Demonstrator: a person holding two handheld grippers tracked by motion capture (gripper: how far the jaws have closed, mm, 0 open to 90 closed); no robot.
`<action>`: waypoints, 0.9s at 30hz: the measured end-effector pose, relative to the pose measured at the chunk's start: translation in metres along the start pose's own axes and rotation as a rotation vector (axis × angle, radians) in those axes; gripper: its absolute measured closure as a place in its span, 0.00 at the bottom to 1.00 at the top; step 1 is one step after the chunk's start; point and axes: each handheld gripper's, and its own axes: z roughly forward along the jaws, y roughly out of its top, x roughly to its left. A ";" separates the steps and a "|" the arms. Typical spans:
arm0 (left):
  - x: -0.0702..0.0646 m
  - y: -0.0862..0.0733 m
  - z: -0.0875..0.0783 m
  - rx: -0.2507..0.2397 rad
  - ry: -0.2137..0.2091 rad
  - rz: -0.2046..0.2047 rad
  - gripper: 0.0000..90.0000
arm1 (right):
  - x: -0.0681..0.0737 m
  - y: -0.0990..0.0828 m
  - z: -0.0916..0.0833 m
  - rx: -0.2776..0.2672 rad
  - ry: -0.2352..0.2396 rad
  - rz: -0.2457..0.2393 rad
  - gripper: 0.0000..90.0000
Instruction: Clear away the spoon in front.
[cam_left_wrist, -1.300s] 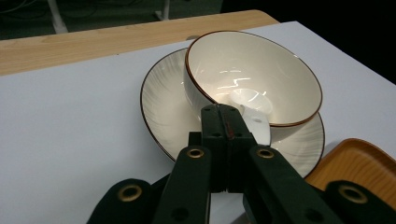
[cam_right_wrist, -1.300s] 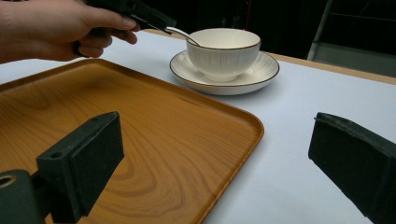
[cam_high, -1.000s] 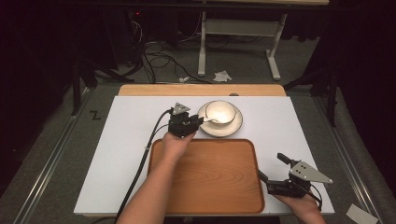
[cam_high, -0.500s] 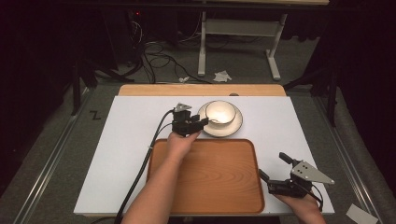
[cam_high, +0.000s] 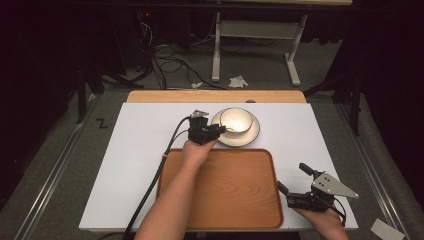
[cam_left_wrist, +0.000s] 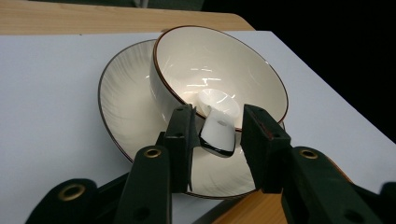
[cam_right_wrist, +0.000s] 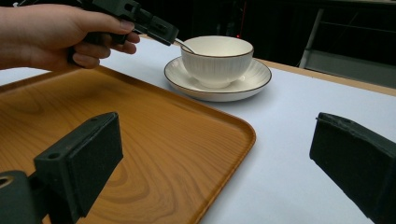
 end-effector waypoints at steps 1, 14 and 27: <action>0.000 0.000 0.002 0.003 -0.001 0.001 0.73 | 0.000 0.000 0.000 -0.001 0.000 -0.001 0.04; 0.001 0.002 0.013 0.032 -0.024 -0.019 0.82 | 0.001 0.001 -0.001 -0.010 -0.005 -0.012 0.19; 0.003 0.000 0.019 0.039 -0.073 -0.091 0.84 | 0.001 0.001 0.000 -0.005 -0.005 -0.022 0.18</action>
